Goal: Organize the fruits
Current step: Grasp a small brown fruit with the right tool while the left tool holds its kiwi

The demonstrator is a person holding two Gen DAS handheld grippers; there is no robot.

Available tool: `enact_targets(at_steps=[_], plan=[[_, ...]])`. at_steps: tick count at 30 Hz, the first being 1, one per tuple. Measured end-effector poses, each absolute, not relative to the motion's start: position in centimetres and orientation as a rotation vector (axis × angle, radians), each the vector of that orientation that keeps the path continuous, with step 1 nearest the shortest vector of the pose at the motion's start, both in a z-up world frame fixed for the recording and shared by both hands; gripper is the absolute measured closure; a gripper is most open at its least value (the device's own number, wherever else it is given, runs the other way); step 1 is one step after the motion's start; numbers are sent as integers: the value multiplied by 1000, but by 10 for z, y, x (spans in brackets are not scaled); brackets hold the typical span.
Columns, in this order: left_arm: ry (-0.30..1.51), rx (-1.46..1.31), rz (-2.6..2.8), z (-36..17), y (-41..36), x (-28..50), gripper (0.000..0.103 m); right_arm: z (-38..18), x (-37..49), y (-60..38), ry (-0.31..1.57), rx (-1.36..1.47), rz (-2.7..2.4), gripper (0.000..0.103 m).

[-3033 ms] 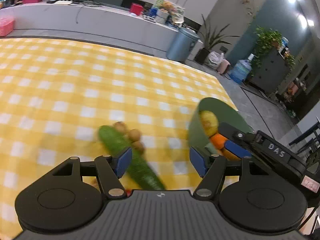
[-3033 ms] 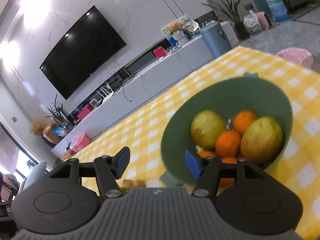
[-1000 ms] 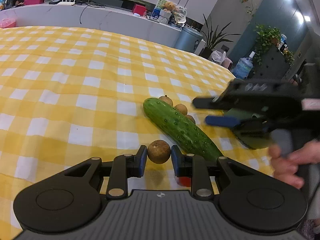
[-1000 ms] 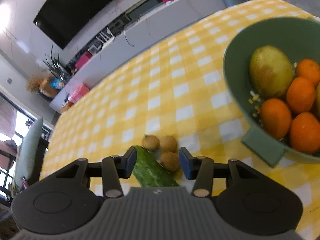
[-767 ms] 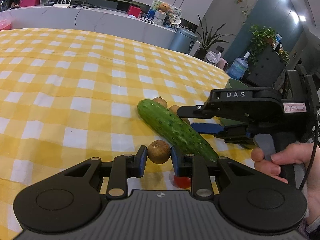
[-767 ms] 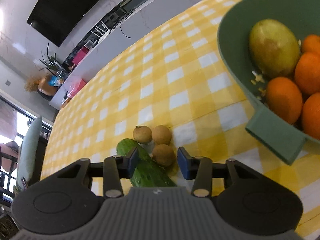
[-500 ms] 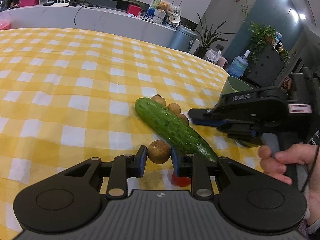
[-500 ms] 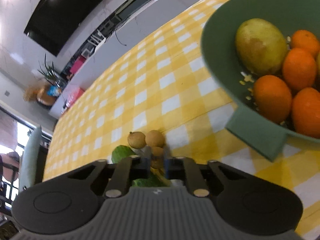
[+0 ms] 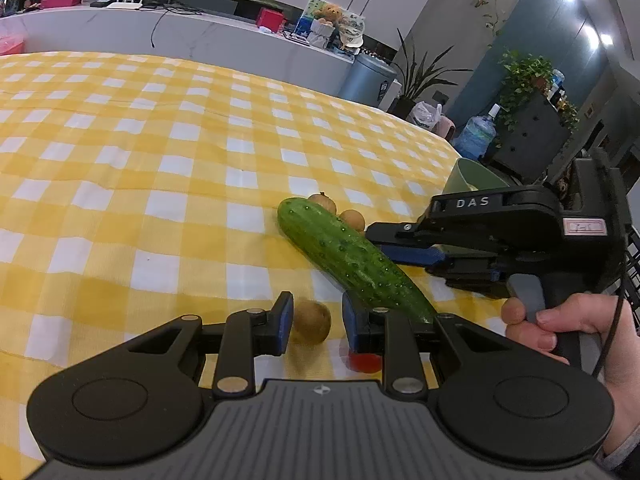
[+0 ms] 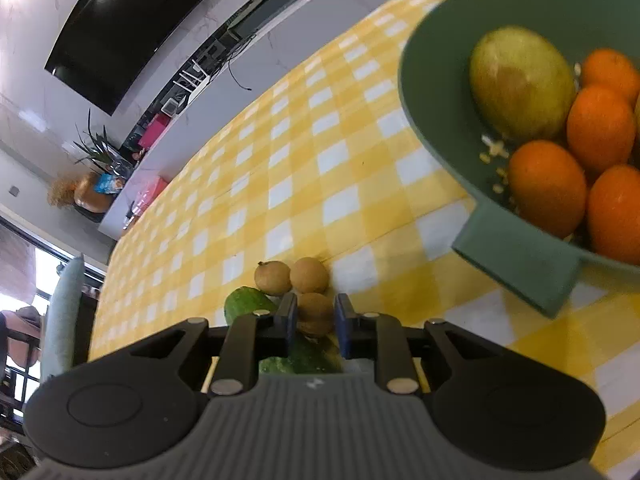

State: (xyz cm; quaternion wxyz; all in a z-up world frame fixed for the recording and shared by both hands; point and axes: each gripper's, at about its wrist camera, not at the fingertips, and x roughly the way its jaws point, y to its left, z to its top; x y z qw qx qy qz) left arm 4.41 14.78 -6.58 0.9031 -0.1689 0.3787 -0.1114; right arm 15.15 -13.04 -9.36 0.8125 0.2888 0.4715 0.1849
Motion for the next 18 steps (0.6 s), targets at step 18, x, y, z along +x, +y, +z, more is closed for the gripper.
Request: enact_targets(at_steps=[18], plan=[[804, -339, -228, -67, 147, 45, 74, -76, 135, -138, 933, 571, 369, 82]])
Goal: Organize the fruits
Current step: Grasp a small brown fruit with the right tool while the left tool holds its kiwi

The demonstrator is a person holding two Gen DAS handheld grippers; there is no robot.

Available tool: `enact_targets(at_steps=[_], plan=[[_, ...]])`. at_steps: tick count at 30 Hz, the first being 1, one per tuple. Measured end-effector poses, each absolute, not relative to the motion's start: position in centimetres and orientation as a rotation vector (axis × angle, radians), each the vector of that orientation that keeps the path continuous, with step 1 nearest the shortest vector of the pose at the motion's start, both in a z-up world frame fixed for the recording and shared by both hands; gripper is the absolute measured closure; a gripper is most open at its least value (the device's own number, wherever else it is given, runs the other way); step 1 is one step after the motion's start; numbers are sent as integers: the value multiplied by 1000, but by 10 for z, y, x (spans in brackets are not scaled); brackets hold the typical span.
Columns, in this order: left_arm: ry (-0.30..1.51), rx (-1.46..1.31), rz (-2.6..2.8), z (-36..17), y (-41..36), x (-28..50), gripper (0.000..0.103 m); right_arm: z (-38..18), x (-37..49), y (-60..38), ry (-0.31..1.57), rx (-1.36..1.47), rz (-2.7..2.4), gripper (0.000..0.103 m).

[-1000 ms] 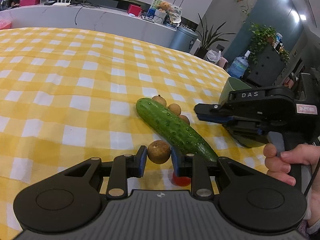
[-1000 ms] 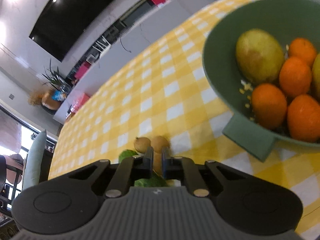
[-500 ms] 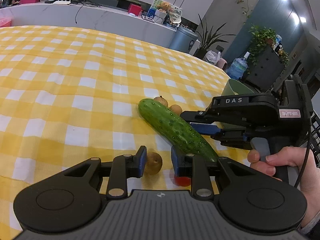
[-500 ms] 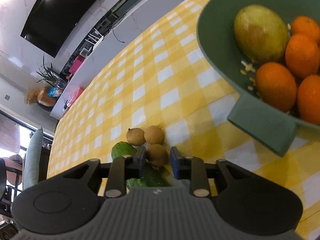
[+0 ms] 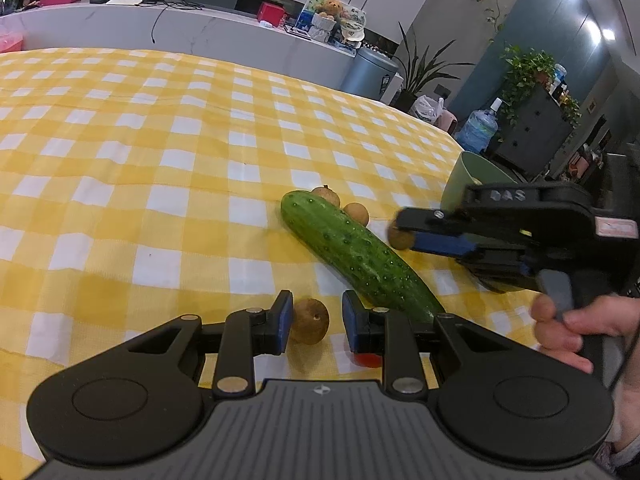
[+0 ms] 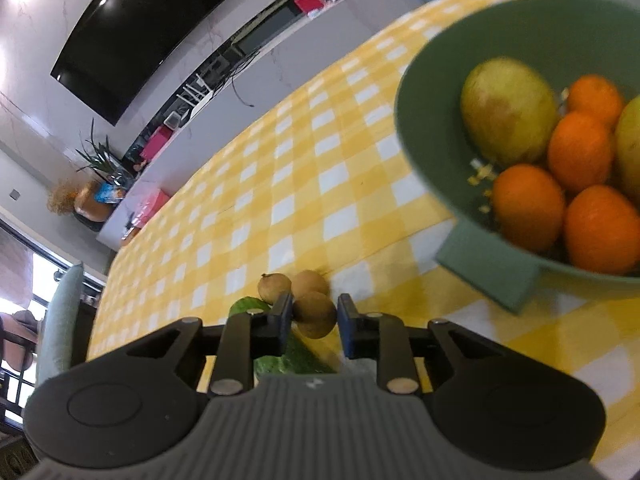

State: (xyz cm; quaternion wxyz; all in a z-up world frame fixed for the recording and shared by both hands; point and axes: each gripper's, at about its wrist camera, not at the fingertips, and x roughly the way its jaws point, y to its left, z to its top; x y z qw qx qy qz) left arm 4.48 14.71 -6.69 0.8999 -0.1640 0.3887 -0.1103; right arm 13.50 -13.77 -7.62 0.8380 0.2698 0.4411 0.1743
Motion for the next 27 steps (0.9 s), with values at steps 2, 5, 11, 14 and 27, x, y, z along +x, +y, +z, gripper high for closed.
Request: enact_targets(at_steps=[2, 5, 11, 14, 27], plan=[[808, -336, -237, -67, 148, 44, 74, -71, 128, -140, 949, 520, 348, 82], [815, -353, -277, -66, 151, 45, 74, -71, 120, -143, 1014, 425, 304, 82], [825, -323, -293, -65, 151, 43, 71, -83, 126, -151, 1066, 461, 292, 76], [829, -252, -312, -67, 145, 39, 66, -81, 127, -142, 1050, 402, 293, 76], [789, -162, -223, -78, 135, 42, 62, -78, 124, -123, 1010, 252, 290, 78]])
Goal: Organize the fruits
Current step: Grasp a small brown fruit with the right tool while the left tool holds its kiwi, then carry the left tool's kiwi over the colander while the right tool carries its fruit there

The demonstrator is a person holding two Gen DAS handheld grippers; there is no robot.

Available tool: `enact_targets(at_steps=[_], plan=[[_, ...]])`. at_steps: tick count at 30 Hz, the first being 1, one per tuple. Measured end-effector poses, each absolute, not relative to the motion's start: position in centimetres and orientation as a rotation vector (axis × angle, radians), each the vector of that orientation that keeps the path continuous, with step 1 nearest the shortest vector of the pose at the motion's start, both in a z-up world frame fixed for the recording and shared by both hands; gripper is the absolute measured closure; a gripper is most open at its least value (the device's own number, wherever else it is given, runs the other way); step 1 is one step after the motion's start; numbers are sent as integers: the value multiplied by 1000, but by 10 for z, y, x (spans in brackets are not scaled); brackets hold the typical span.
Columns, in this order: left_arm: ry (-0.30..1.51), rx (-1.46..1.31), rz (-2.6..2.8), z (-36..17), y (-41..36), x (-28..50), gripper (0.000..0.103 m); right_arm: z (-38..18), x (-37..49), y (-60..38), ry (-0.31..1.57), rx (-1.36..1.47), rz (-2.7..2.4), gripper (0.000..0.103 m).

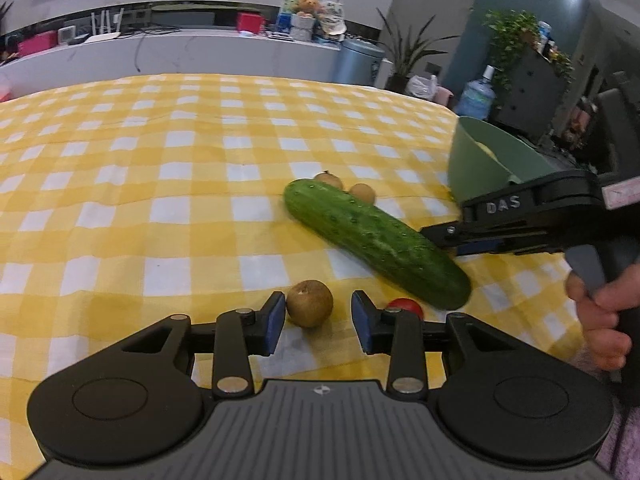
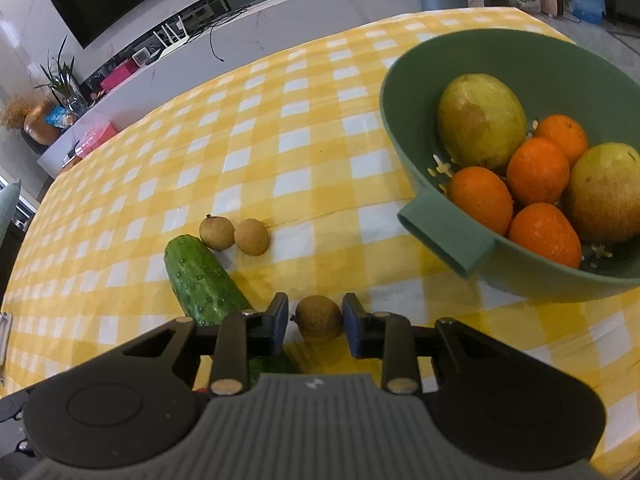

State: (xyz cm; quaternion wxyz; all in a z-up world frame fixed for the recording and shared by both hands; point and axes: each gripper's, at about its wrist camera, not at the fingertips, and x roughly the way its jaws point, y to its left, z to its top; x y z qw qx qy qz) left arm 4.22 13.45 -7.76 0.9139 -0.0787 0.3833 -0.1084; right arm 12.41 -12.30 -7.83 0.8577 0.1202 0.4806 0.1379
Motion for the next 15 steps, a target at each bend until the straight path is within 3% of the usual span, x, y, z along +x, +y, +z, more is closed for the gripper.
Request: enact_targets(at_steps=[5, 8, 15], plan=[[757, -99, -180, -82, 126, 41, 62, -78, 123, -123, 1006, 253, 285, 78], [762, -92, -166, -80, 124, 41, 72, -79, 123, -124, 1007, 261, 281, 78], [753, -175, -175, -75, 134, 40, 73, -77, 122, -127, 998, 278, 278, 78]])
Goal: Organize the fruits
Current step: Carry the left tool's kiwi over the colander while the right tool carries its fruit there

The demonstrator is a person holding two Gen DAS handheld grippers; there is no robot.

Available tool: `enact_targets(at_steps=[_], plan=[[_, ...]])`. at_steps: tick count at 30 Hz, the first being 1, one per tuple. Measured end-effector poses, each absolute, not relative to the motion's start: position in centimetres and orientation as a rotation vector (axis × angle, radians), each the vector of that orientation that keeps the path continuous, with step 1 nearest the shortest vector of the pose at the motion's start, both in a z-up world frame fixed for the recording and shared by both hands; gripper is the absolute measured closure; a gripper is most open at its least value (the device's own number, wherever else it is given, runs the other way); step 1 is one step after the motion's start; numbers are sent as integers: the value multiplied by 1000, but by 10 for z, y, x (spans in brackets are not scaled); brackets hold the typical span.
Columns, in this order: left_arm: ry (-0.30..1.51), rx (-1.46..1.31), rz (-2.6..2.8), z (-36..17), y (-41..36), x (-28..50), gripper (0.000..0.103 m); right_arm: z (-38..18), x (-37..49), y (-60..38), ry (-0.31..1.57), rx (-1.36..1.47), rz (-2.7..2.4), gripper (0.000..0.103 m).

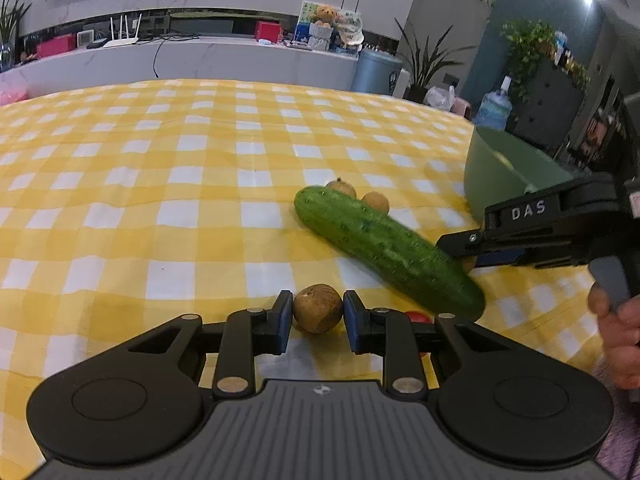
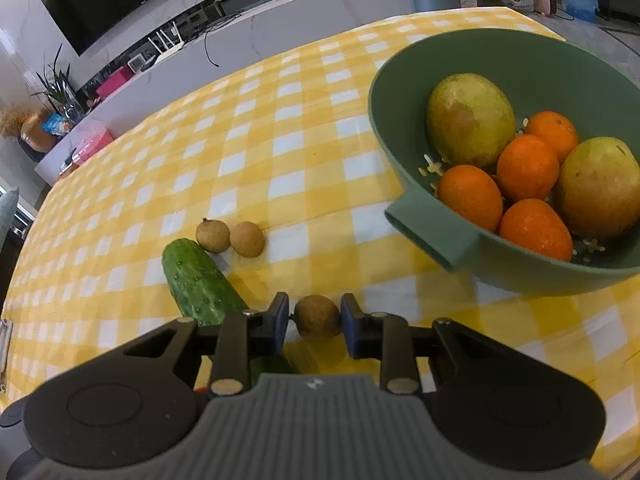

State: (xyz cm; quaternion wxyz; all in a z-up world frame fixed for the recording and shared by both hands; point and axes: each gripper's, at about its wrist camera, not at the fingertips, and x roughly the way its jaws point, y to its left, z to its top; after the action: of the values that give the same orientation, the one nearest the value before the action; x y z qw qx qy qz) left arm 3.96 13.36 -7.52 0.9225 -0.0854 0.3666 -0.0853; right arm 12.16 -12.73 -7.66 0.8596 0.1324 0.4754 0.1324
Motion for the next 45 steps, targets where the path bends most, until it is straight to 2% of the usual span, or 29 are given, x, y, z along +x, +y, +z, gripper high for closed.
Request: enact_targets(at_steps=[11, 16, 20, 31, 37, 45], plan=[[611, -330, -196, -39, 143, 28, 73, -57, 114, -141, 894, 399, 358, 78], [552, -342, -224, -14, 132, 24, 73, -33, 105, -155, 728, 523, 461, 78], [541, -331, -249, 2, 114, 26, 73, -19, 96, -164, 670, 539, 469, 78], [574, -419, -432, 7, 75, 67, 73, -13, 56, -262, 462, 748, 66, 78], [641, -487, -494, -9, 57, 99, 73, -43, 58, -313, 501, 997, -20, 77], [677, -448, -520, -18, 30, 138, 73, -40, 63, -301, 609, 906, 24, 77]])
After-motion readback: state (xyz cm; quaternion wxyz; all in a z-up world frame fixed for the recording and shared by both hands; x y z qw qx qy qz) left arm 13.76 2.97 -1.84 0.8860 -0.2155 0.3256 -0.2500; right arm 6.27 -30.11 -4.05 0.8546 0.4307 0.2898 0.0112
